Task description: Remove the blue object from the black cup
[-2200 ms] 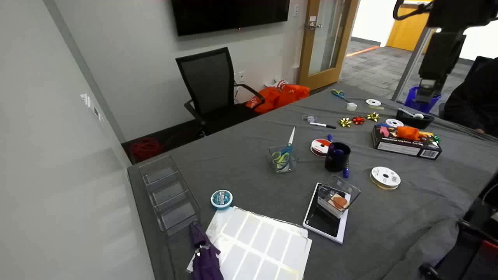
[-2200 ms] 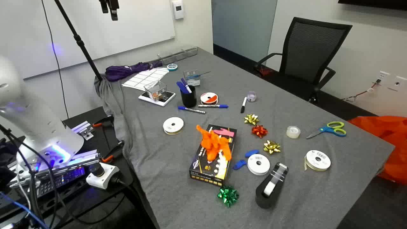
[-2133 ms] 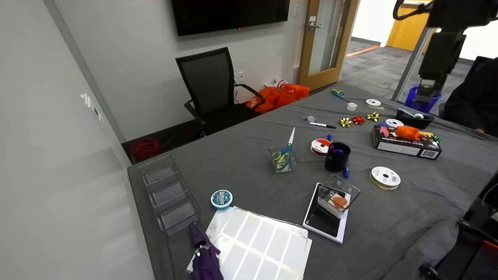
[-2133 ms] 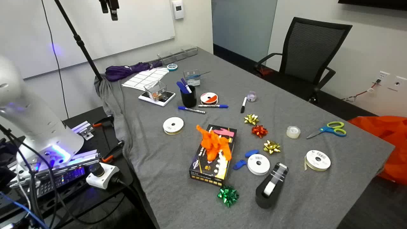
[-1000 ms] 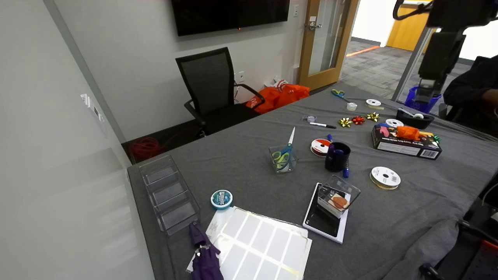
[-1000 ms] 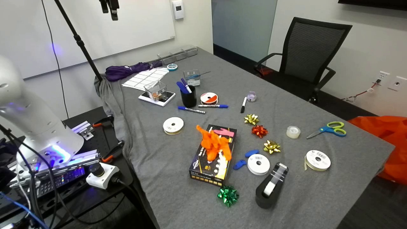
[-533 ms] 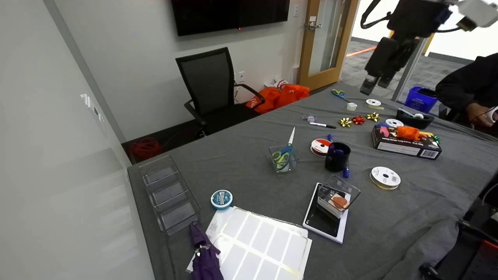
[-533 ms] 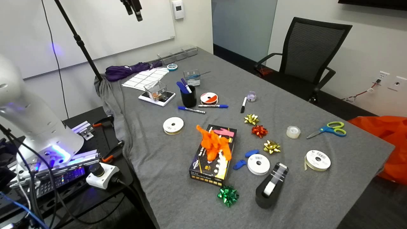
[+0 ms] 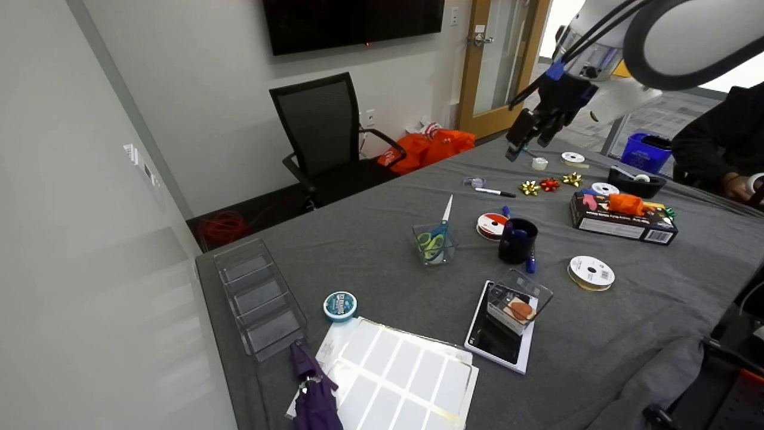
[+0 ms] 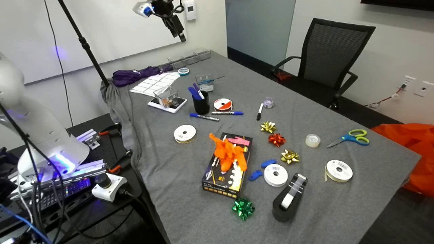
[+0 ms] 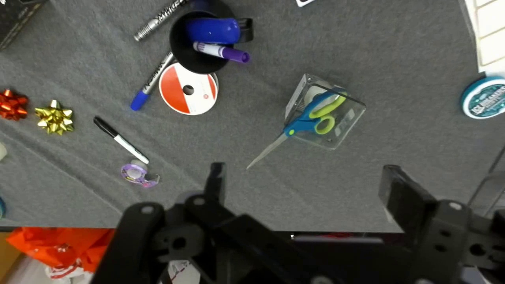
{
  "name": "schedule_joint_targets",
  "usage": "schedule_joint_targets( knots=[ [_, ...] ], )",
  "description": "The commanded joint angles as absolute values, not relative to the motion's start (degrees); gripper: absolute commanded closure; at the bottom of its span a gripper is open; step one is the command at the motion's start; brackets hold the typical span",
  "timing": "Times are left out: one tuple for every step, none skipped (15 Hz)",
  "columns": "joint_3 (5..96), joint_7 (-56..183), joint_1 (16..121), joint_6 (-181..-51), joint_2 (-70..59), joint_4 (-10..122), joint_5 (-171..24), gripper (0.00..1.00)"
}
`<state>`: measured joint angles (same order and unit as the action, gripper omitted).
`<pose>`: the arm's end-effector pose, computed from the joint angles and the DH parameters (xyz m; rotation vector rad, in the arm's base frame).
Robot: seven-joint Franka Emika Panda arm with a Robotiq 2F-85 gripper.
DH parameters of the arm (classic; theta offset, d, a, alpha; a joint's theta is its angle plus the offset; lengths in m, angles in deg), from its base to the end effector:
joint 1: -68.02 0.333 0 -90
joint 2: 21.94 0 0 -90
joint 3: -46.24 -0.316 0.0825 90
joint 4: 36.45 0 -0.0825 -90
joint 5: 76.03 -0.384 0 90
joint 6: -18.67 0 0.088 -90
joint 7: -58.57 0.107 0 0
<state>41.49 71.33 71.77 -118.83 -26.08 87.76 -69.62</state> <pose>0.5432 0.0810 0.4573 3.0673 -0.0041 0.4878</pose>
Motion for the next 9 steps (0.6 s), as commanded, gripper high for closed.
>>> schedule_joint_targets(
  knots=[
    [42.2, 75.62, 70.55, -119.7, -23.94, 88.59, -66.13, 0.0],
    [42.51, 76.55, 70.42, -119.43, -23.54, 88.68, -65.26, 0.0],
    [42.82, 77.56, 70.29, -119.04, -23.24, 88.91, -64.03, 0.0],
    [43.21, 78.3, 70.16, -119.04, -23.0, 89.21, -63.04, 0.0],
    [43.52, 79.04, 70.04, -119.04, -22.75, 89.35, -61.89, 0.0],
    [43.87, 79.73, 69.84, -118.91, -22.37, 89.45, -60.56, 0.0],
    [44.21, 80.19, 69.68, -118.58, -22.08, 89.51, -59.23, 0.0],
    [44.52, 80.19, 69.56, -118.2, -21.81, 89.53, -58.18, 0.0],
    [44.76, 78.8, 69.6, -117.45, -21.8, 89.5, -57.9, 0.0]
  ],
)
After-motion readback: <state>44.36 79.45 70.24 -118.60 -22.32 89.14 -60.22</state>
